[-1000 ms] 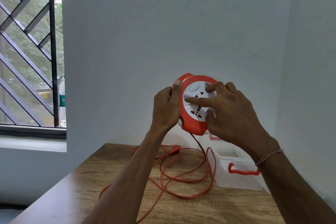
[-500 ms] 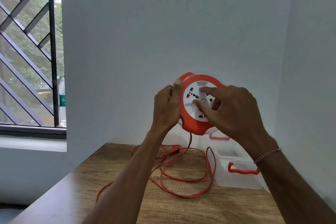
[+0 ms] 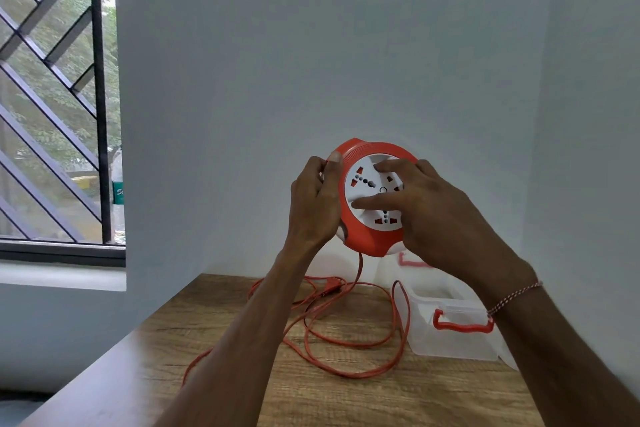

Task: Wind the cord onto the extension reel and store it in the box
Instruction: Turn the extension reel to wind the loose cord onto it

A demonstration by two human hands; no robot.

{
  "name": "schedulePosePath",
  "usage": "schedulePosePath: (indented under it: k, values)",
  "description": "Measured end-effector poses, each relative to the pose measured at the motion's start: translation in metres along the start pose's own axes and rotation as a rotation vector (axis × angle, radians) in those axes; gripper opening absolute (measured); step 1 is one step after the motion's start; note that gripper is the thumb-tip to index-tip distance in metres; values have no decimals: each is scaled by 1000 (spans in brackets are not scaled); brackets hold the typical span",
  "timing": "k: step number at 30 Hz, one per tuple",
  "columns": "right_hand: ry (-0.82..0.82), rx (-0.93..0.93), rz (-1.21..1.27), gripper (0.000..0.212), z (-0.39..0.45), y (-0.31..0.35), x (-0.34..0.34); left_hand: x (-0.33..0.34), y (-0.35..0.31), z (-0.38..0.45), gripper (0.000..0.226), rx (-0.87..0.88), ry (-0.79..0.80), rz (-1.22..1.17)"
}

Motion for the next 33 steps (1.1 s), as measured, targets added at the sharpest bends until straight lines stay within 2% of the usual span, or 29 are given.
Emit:
schedulePosePath:
  k: [6,13,18,21,24,29,33]
  values:
    - [-26,31,-44,61,-3,-1,-1,3,-1,-2,33,10,10,19]
    - [-183,168,88,57,-9,-19,-2,5,-4,-2,35,40,17,18]
    - [-307,262,196,71,-12,-34,-6,4,-5,-2,36,55,9,18]
    - [-410,275,221,71,-17,-33,-14,4,-6,-3,34,48,12,5]
    - [-397,235,186,66,-13,-31,-14,1,-7,-2,33,45,-2,-5]
    - [-398,64,162,30,-10,-24,-20,-5,-3,0,34,32,-25,-5]
    - [-184,-8,194,48,-1,-13,-9,-5,-4,0,30,34,-23,-10]
Point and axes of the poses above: each hand's wrist, its own z-axis towards the middle knuckle, its own x-axis out of the palm, y = z × x, the point moved 10 cm from there along z, towards the middle knuckle, and after that the axes turned 15 degrees about y, right-handed, at the moved point
